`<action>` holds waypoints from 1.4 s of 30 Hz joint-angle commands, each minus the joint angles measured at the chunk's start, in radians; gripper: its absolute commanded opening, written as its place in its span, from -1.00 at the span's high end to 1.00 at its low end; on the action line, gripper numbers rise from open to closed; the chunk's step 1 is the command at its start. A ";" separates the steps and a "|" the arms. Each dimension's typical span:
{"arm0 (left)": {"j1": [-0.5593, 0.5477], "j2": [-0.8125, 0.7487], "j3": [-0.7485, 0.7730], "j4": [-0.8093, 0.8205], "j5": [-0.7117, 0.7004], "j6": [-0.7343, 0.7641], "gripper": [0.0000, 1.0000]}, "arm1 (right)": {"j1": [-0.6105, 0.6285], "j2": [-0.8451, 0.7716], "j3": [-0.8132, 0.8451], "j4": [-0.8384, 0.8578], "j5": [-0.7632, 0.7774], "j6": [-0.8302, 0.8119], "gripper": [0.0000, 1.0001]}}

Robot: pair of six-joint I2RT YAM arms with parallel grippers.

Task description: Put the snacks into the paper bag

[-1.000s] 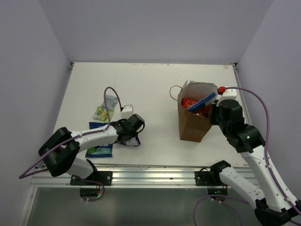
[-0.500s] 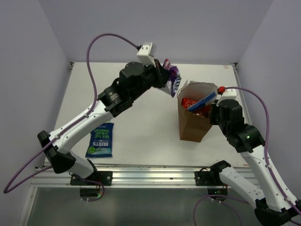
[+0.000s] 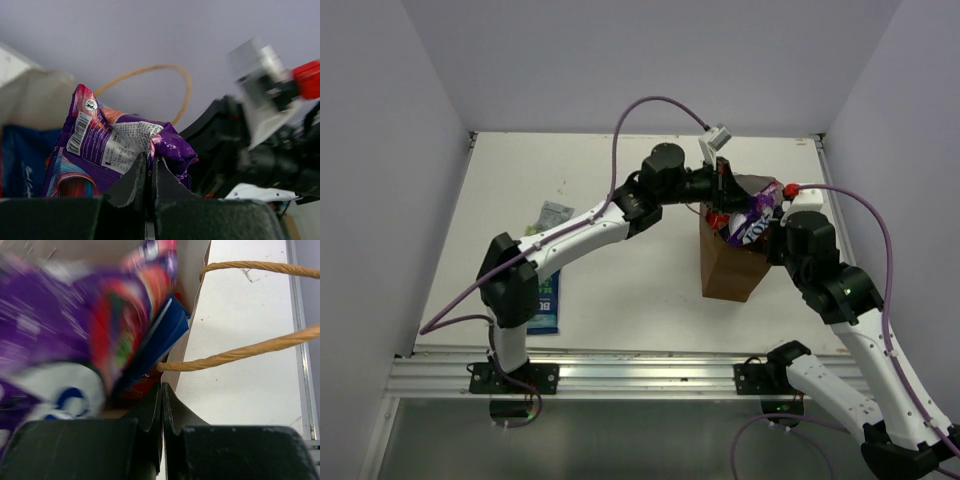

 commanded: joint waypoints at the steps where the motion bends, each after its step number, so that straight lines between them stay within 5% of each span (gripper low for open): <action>1: -0.001 -0.004 -0.061 0.173 0.136 -0.128 1.00 | 0.004 -0.016 0.006 0.031 -0.018 -0.013 1.00; 9: -0.001 -0.056 -0.171 0.029 -0.038 -0.062 1.00 | 0.004 -0.011 0.005 0.034 -0.023 -0.011 1.00; 21: -0.001 0.174 0.233 -0.379 -0.281 0.122 1.00 | 0.005 -0.011 0.005 0.034 -0.026 -0.013 1.00; 28: 0.002 0.193 0.217 -0.453 -0.276 0.136 1.00 | 0.004 -0.011 0.005 0.034 -0.024 -0.013 1.00; 36: -0.029 -0.106 0.079 -0.272 -0.389 0.252 -0.32 | 0.004 -0.005 0.003 0.035 -0.032 -0.014 1.00; 38: -0.052 -0.240 0.008 -0.218 -0.443 0.277 -0.38 | 0.004 -0.004 0.003 0.035 -0.035 -0.014 1.00; 42: -0.080 -0.511 -0.290 -0.092 -0.818 0.276 -0.39 | 0.004 -0.002 0.005 0.035 -0.038 -0.014 1.00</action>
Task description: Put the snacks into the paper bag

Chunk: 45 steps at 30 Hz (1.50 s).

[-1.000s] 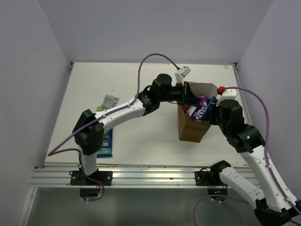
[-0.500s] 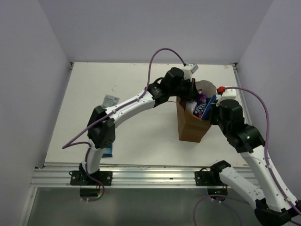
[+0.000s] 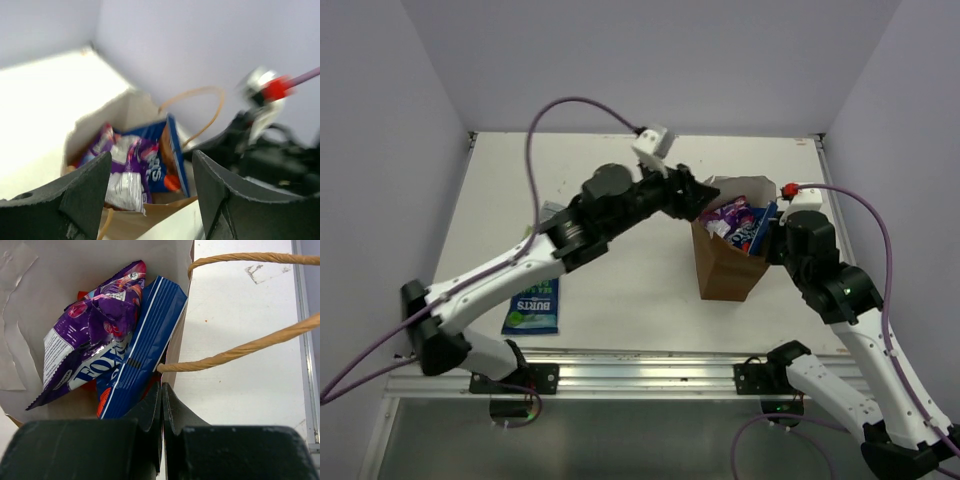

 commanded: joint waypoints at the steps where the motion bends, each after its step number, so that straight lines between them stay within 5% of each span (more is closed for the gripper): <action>1: -0.020 -0.282 -0.284 0.182 -0.404 0.023 -0.39 | 0.003 -0.005 0.005 0.028 -0.022 -0.013 1.00; 3: -0.020 -0.395 -0.393 0.130 -0.675 -0.054 -0.46 | 0.005 -0.005 0.005 0.028 -0.022 -0.014 1.00; 5: -0.018 -0.417 -0.458 -0.135 -0.848 -0.164 -0.47 | 0.005 -0.005 0.005 0.029 -0.025 -0.013 1.00; 7: -0.015 -0.368 -0.466 -0.498 -1.022 -0.450 -0.54 | 0.005 -0.006 0.005 0.031 -0.030 -0.014 1.00; 13: -0.011 -0.143 -0.477 -1.074 -1.057 -1.103 -0.43 | 0.005 -0.020 0.005 0.034 -0.042 -0.014 1.00; 20: -0.006 -0.116 -0.590 -1.164 -1.022 -1.411 -0.45 | 0.005 -0.042 0.000 0.039 -0.056 -0.016 1.00; 22: 0.035 -0.185 -0.673 -1.060 -1.010 -1.367 -0.45 | 0.005 -0.045 -0.001 0.039 -0.057 -0.019 1.00; 27: 0.279 -0.331 -0.877 -0.654 -0.901 -0.970 -0.42 | 0.005 -0.046 -0.001 0.042 -0.065 -0.020 1.00; 40: 0.443 -0.095 -0.928 -0.403 -0.717 -0.741 -0.43 | 0.006 -0.054 -0.001 0.040 -0.074 -0.022 1.00; 41: 0.462 -0.090 -0.941 -0.376 -0.689 -0.726 -0.25 | 0.006 -0.054 -0.001 0.040 -0.071 -0.022 1.00; 42: 0.465 -0.093 -0.951 -0.366 -0.688 -0.724 0.60 | 0.006 -0.056 -0.001 0.039 -0.068 -0.022 1.00; 43: 0.467 -0.101 -0.955 -0.360 -0.685 -0.723 1.00 | 0.006 -0.056 -0.001 0.040 -0.066 -0.025 1.00; 45: 0.467 -0.129 -0.961 -0.339 -0.680 -0.699 1.00 | 0.006 -0.056 -0.001 0.042 -0.065 -0.024 1.00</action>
